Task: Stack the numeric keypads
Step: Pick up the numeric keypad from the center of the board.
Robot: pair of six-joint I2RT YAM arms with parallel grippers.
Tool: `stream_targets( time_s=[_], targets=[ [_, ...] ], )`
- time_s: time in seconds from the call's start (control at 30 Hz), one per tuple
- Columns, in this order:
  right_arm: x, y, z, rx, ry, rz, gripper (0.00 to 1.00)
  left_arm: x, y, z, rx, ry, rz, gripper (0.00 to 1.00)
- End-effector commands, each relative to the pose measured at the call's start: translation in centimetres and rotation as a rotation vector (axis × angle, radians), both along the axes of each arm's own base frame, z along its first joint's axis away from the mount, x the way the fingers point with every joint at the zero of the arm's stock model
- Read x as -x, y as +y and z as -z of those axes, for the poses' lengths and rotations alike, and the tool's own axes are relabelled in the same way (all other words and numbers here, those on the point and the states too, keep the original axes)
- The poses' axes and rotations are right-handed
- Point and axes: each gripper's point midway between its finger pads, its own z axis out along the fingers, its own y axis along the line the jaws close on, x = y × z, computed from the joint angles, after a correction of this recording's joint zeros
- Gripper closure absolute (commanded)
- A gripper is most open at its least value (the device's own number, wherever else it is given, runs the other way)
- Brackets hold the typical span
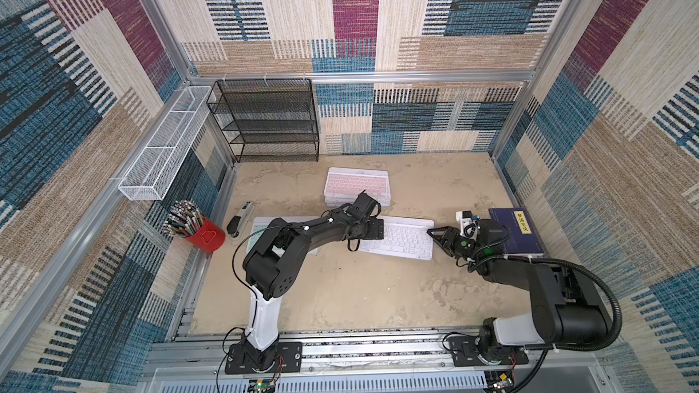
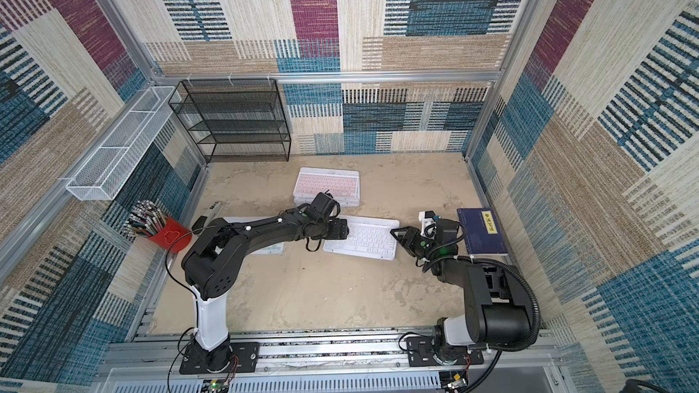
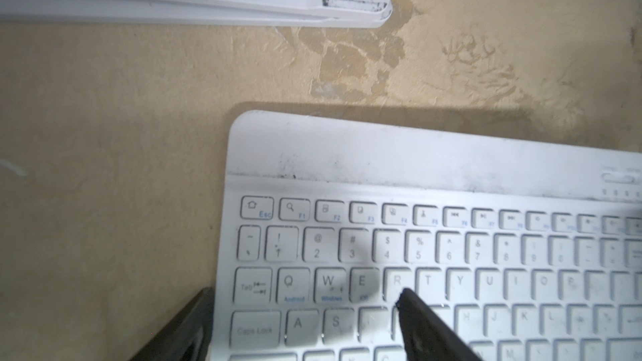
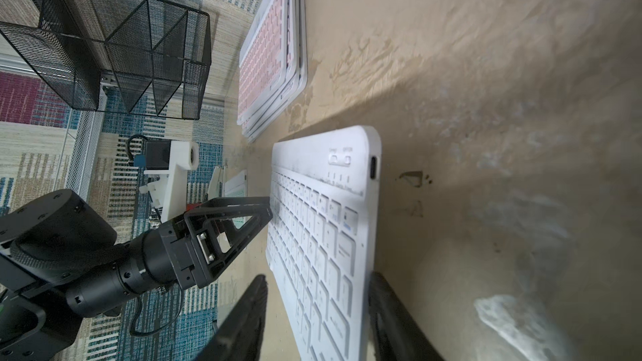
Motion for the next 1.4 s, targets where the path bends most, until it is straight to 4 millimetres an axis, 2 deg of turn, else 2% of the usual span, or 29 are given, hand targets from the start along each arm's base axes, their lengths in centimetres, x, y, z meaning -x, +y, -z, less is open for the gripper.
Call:
stream_targets(
  time_s=[0.0, 0.1, 0.23, 0.43, 0.6, 0.73, 0.77, 0.8, 0.83, 1.07, 1.23, 1.37],
  targets=[
    [1.8, 2.6, -1.8, -0.079, -0.032, -0.182, 0.53, 5.9, -2.0, 2.4, 0.114, 0.283, 0.099, 0.15],
    [1.3, 2.3, -2.0, -0.049, -0.052, -0.164, 0.53, 6.0, -2.0, 2.4, 0.115, 0.281, 0.104, 0.16],
    [1.4, 2.9, -3.0, -0.092, -0.086, -0.19, 0.54, 6.0, -2.1, 2.5, 0.12, 0.279, 0.106, 0.17],
    [1.0, 4.0, -2.5, -0.096, -0.057, -0.207, 0.53, 5.9, -2.1, 2.5, 0.128, 0.275, 0.109, 0.17],
    [0.5, 3.9, -3.1, -0.071, -0.065, -0.189, 0.66, 5.5, -1.3, 1.9, 0.112, 0.26, 0.091, 0.17],
    [0.1, 3.7, -3.2, -0.032, -0.055, -0.186, 0.68, 5.1, -0.8, 1.1, 0.106, 0.247, 0.093, 0.18],
    [0.1, 3.6, -3.1, -0.027, -0.051, -0.181, 0.78, 5.0, -0.6, 0.8, 0.109, 0.244, 0.09, 0.18],
    [0.0, 3.6, -3.2, -0.029, -0.054, -0.183, 0.97, 4.9, -0.5, 0.5, 0.116, 0.239, 0.088, 0.18],
    [0.0, 3.6, -3.1, -0.032, -0.044, -0.181, 1.0, 4.8, -0.4, 0.1, 0.123, 0.232, 0.083, 0.18],
    [-0.6, 3.9, -4.9, -0.056, -0.07, -0.197, 1.0, 3.9, 1.1, -3.7, 0.15, 0.165, 0.056, 0.18],
    [-1.2, 4.2, -7.9, -0.077, -0.12, -0.212, 1.0, 2.1, 3.9, -7.2, 0.214, 0.115, -0.008, 0.16],
    [-2.3, 4.4, -10.2, -0.128, -0.156, -0.204, 1.0, 0.3, 7.2, -10.2, 0.269, 0.052, -0.074, 0.14]
  ],
)
